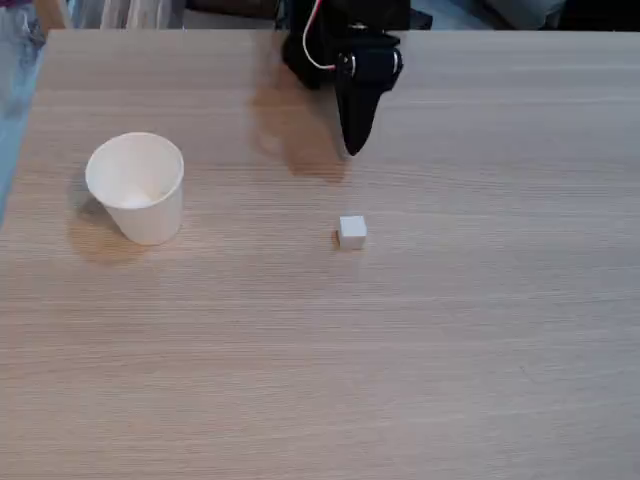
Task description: Grasp a block and put it in the bin.
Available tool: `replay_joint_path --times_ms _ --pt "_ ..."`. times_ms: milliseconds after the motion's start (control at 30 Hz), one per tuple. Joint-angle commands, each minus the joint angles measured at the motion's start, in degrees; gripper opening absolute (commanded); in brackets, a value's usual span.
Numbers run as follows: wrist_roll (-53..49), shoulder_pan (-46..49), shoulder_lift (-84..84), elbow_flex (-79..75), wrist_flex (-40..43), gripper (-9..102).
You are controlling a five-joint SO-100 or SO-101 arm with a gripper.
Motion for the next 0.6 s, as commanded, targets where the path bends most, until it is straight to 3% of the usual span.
replay_joint_path --times_ms 0,567 --pt "-0.3 0.1 -0.3 -0.4 -0.2 0" --pt "-1.6 -1.3 -0.3 -0.4 0.0 0"
